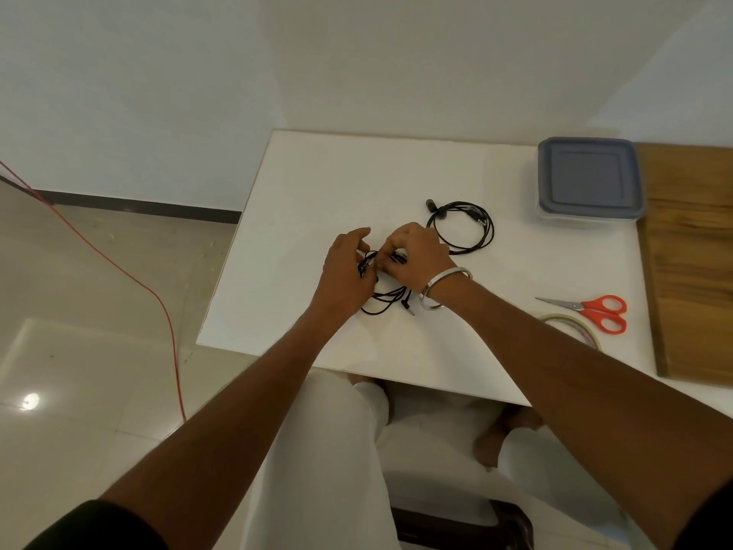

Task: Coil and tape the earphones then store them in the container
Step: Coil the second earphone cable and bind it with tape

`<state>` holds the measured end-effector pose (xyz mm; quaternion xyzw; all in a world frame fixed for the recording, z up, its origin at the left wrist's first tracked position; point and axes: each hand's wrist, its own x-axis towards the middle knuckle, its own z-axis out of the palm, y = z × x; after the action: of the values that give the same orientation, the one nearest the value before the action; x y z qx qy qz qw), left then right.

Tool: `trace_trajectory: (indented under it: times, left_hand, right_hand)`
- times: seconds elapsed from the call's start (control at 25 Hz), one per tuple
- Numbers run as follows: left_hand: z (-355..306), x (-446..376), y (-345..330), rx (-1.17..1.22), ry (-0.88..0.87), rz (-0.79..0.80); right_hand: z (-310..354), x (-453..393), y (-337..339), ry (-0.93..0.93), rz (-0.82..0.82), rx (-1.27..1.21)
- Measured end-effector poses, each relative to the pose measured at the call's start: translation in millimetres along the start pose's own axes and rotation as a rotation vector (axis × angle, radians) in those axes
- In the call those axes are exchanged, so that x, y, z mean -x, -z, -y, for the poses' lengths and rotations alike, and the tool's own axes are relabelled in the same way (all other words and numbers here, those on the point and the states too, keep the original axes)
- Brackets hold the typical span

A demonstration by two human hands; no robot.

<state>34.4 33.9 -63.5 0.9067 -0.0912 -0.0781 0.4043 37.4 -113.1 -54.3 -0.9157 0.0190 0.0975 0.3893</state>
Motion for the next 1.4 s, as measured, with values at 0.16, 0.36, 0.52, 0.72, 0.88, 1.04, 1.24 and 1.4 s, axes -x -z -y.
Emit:
trace_trajectory:
  times: [0.16,0.36,0.52,0.72,0.88,1.04,1.24,1.4]
  left_hand:
    - [1.9,-4.8,-0.8,-0.143,0.03,0.015]
    - [-12.9,-9.3,-4.7,-0.333,0.116,0.096]
    - [-22.5,-5.9,-9.4,-0.476,0.157,0.106]
    - [-25.1,6.5,-21.3,-0.662,0.033,0.076]
    - [-15.1,14.4,-16.9,-0.672,-0.096,0.053]
    - [-7.2,21.1,-18.5,-0.668,-0.159,0.018]
    - [-9.2,22.6,-12.1,-0.576,-0.091,0.051]
    - [-19.5,13.6,-0.7,-0.379,-0.061,0.093]
  right_hand:
    - [1.3,-1.1,4.3,0.089,0.094,0.078]
    - [-3.7,12.4,0.8,0.074,-0.001,-0.036]
    - [-10.3,16.9,5.6,0.047,-0.036,-0.175]
    - [-9.9,17.9,4.0,0.04,-0.038,-0.203]
    - [-10.1,22.4,6.9,0.029,-0.041,-0.277]
    - [-10.4,24.7,9.8,0.018,-0.021,-0.327]
    - [-14.0,27.6,14.5,-0.02,0.019,-0.422]
    - [-12.9,28.9,18.3,0.01,0.109,-0.478]
